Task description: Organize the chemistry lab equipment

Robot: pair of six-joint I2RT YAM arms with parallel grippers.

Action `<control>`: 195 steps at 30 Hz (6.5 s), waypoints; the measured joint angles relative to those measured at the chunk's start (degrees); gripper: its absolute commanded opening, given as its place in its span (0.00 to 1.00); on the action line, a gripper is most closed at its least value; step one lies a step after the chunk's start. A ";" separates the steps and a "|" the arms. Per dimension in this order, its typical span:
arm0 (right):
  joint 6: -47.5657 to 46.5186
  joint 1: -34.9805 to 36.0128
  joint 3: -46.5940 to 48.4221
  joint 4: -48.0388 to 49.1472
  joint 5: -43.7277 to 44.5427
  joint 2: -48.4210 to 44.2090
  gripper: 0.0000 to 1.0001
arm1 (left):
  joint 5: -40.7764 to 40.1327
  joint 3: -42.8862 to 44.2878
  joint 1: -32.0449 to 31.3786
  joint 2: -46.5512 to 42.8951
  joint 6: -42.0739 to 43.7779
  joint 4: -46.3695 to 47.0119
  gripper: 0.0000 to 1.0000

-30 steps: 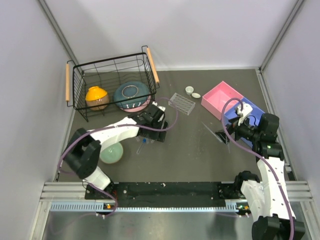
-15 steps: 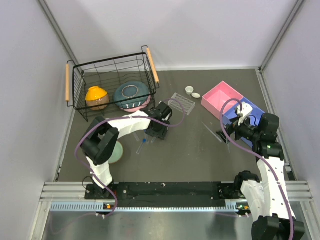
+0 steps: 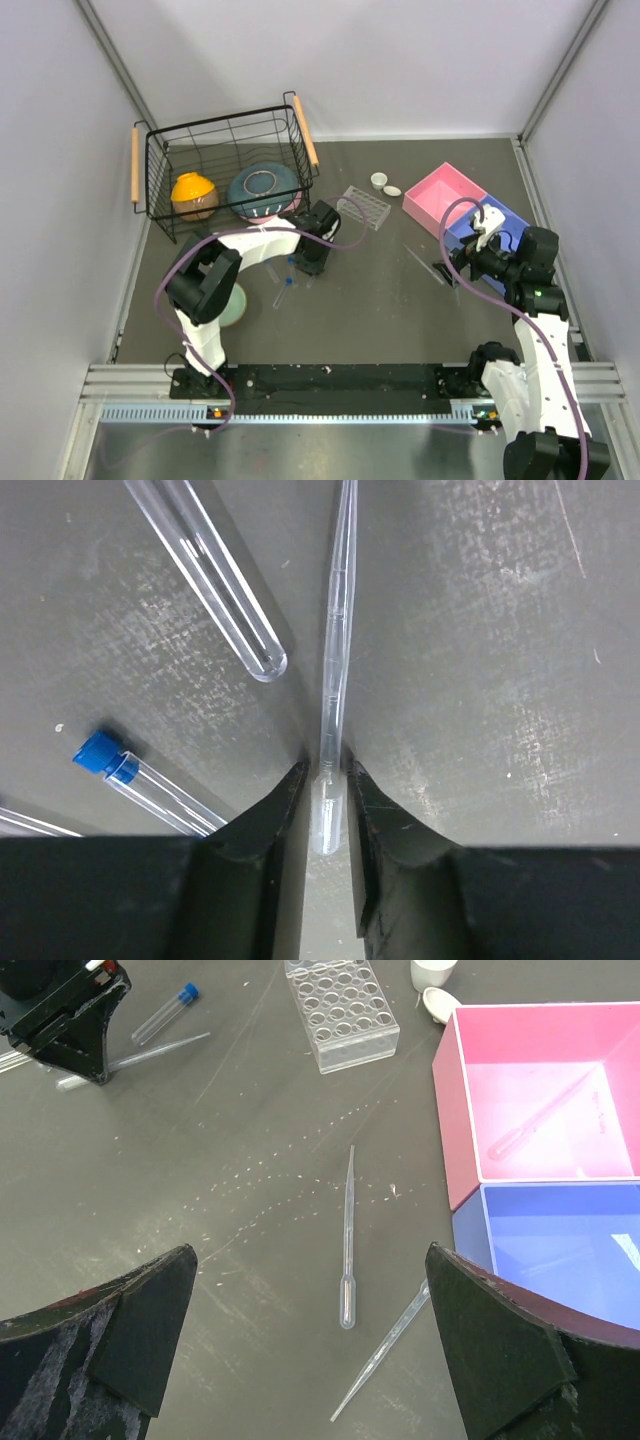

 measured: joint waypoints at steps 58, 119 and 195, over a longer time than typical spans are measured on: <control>54.31 16.83 -1.03 17.09 -13.75 11.56 0.63 | 15.65 -33.83 -19.26 -29.51 -33.79 71.23 0.03; 19.21 7.48 45.72 -3.76 24.39 54.73 0.01 | -18.34 -43.78 -20.94 -76.28 -25.20 16.26 0.99; -5.70 10.40 9.11 -13.90 24.63 30.62 0.44 | -19.85 -46.97 -20.94 -80.41 -29.49 15.17 0.99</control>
